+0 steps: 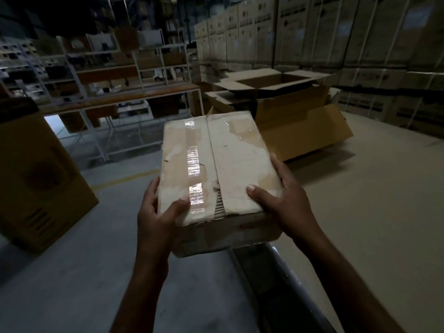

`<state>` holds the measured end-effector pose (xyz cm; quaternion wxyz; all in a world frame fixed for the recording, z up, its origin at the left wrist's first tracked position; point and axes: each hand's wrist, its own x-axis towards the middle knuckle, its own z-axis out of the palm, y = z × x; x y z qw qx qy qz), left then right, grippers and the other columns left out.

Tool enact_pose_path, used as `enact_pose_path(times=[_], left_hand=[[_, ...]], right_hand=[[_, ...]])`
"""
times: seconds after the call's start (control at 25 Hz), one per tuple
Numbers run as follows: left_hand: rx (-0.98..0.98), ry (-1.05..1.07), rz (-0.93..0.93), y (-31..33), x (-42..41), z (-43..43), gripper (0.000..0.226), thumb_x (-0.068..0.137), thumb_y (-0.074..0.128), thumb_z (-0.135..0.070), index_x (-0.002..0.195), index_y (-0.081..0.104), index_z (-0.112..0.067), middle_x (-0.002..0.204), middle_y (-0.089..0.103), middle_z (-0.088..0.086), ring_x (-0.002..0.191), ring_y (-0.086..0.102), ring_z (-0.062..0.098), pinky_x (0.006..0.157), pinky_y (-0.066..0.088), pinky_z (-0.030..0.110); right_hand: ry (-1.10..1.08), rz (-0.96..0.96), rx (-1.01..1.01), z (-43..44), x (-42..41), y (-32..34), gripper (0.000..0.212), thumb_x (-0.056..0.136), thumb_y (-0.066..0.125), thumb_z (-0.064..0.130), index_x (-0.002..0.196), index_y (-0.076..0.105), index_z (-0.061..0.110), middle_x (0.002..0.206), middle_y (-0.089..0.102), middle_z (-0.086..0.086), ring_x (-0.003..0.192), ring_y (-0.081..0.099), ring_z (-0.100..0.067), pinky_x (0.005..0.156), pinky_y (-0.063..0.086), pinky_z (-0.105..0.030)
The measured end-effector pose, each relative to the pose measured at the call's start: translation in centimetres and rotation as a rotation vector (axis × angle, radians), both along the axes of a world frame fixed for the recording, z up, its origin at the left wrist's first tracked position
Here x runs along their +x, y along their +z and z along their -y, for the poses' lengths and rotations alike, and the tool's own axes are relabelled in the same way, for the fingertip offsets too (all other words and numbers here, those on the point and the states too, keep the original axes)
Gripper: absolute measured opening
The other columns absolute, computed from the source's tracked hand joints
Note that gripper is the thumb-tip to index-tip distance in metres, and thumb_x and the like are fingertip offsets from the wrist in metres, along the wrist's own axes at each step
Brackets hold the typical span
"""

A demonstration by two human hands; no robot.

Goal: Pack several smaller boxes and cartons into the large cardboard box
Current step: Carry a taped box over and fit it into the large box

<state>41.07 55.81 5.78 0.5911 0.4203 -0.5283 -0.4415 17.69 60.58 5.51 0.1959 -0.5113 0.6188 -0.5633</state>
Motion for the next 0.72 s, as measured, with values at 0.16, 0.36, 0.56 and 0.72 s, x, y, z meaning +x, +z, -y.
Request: enact_pose_path(times=[0.16,0.36,0.56,0.72], left_hand=[[-0.091,-0.027,0.033,2.4,2.1,11.4,0.067,0.085,0.079,-0.016,0.143,0.052,-0.036,0.127,0.062,-0.015,0.108,0.067,0.009,0.079,0.061,0.027],[-0.222,-0.102,0.019,8.5,2.6,26.2,0.058,0.084,0.079,-0.017,0.134,0.06,-0.038,0.12,0.06,-0.028,0.106,0.064,-0.002,0.08,0.059,0.018],[-0.359,-0.226,0.029,14.9,-1.5,39.3,0.05,0.084,0.081,-0.024,0.126,0.063,-0.042,0.125,0.056,-0.027,0.118,0.061,0.012,0.091,0.059,0.033],[-0.476,-0.32,-0.022,18.9,-6.8,48.3,0.048,0.084,0.081,-0.024,0.129,0.064,-0.035,0.128,0.063,-0.01,0.114,0.065,0.011,0.084,0.061,0.026]], right_hand=[[0.012,0.053,-0.086,10.8,2.1,1.5,0.076,0.074,0.074,0.055,0.146,0.053,0.042,0.145,0.051,0.023,0.129,0.052,-0.005,0.11,0.048,-0.041],[-0.053,0.004,-0.228,23.8,3.0,7.8,0.066,0.078,0.074,0.053,0.141,0.057,0.045,0.146,0.053,0.021,0.128,0.052,0.001,0.098,0.05,-0.028],[-0.125,0.03,-0.35,34.0,-0.4,14.3,0.052,0.088,0.08,0.034,0.137,0.063,0.038,0.131,0.057,0.026,0.117,0.055,0.012,0.091,0.051,-0.018],[-0.18,-0.036,-0.442,40.7,-5.3,18.6,0.05,0.091,0.077,0.031,0.139,0.061,0.036,0.13,0.056,0.025,0.12,0.059,0.001,0.091,0.054,-0.021]])
